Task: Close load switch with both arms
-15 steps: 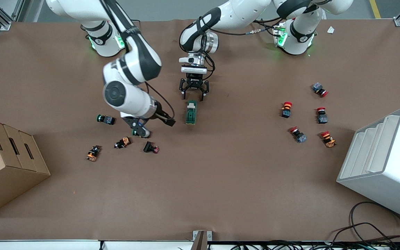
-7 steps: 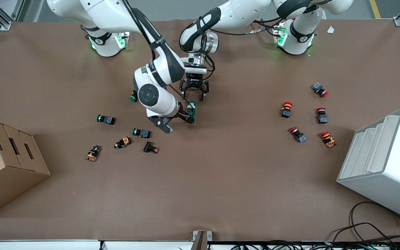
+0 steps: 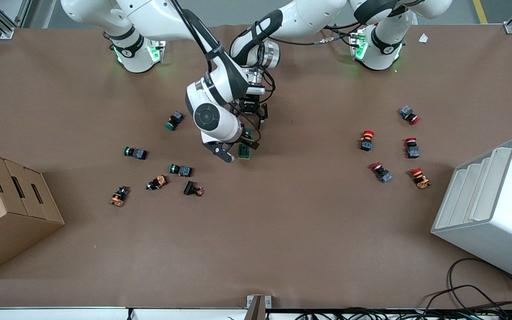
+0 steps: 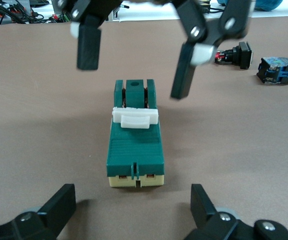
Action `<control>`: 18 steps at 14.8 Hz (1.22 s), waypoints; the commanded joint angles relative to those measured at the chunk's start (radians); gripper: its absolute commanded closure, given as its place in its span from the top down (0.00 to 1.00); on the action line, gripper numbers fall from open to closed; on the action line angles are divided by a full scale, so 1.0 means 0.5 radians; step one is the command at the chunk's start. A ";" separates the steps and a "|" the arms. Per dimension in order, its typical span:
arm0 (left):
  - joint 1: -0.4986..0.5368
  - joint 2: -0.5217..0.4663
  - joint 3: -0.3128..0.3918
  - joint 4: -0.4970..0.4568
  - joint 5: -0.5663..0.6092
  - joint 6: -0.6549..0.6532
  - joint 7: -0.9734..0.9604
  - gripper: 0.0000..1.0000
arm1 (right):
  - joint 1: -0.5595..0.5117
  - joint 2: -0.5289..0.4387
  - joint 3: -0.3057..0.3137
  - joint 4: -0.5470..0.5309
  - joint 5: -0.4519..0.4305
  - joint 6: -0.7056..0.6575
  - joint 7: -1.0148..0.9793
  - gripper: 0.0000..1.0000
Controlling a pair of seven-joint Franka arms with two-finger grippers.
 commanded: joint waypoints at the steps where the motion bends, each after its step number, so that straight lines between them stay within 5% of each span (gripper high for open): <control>1: -0.013 0.070 0.035 0.034 0.047 -0.015 -0.024 1.00 | 0.086 0.054 -0.024 -0.006 0.087 0.088 0.011 1.00; 18: -0.004 0.073 0.035 0.034 0.035 -0.018 -0.033 1.00 | 0.058 0.094 -0.033 0.064 0.152 0.190 0.041 1.00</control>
